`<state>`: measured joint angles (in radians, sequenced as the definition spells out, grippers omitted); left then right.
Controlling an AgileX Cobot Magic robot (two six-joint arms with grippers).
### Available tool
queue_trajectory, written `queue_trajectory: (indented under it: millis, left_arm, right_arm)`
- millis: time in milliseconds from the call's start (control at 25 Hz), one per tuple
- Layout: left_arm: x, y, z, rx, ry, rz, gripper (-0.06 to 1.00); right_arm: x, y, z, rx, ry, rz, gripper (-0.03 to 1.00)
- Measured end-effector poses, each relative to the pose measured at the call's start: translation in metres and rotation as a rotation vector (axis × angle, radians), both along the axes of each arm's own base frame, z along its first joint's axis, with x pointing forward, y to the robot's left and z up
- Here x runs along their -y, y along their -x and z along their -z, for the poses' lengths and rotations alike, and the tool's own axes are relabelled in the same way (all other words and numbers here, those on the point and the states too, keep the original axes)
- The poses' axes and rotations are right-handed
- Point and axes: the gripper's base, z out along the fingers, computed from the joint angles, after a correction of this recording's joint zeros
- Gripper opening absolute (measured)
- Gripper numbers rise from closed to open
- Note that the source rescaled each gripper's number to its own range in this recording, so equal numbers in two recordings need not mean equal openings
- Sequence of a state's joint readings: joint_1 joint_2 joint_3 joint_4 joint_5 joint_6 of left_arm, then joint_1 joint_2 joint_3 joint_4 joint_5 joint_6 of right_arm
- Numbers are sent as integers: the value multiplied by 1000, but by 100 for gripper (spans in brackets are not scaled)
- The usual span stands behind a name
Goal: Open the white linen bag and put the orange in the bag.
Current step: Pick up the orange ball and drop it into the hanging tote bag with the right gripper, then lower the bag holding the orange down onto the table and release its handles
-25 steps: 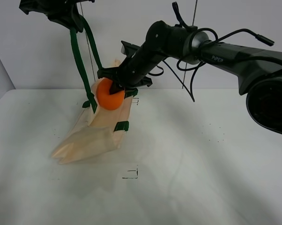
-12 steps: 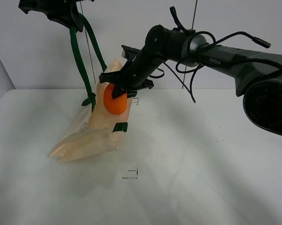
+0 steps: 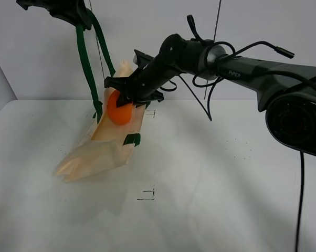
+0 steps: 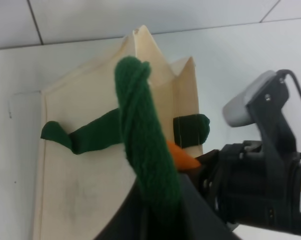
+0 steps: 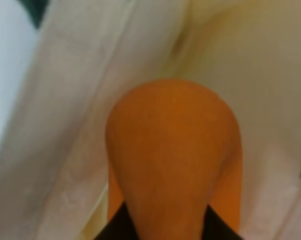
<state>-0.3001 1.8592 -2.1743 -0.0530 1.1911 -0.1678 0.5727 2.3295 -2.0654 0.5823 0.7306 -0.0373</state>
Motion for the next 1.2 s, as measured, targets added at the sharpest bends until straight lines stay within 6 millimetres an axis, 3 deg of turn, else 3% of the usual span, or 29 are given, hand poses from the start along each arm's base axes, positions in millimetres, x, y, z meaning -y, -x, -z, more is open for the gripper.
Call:
queue_trajectory:
  millis: [80,120,240,280,360,560,840,960,1080,1200]
  left_arm:
    - [0,0,0,0,1,0,0]
    - [0,0,0,0,1,0,0]
    - [0,0,0,-1,2,1,0]
    - [0,0,0,-1,2,1,0]
    - [0,0,0,-1,3,1,0]
    - [0,0,1,-3,3,2,0]
    - [1,0,1,-4,5,2,0]
    - [1,0,1,-4,5,3,0]
    - [1,0,1,-4,5,3,0]
    - [1,0,1,-4,5,3,0]
  right_arm:
    - [-1,0,0,-1,-1,-1,4]
    - [-1,0,0,-3,-5,0,15]
    - [-1,0,0,0,-3,-3,72]
    - [-1,0,0,1,-2,-4,83]
    - [0,1,0,-5,15,-12,94]
    - [10,5,-7,-17,195,-72,100]
    - [36,5,-23,-10,521,-90,100]
    - [47,0,-23,-9,573,-64,100]
    - [65,-11,-23,-20,573,-25,100]
    - [97,-28,-23,-39,574,42,100]
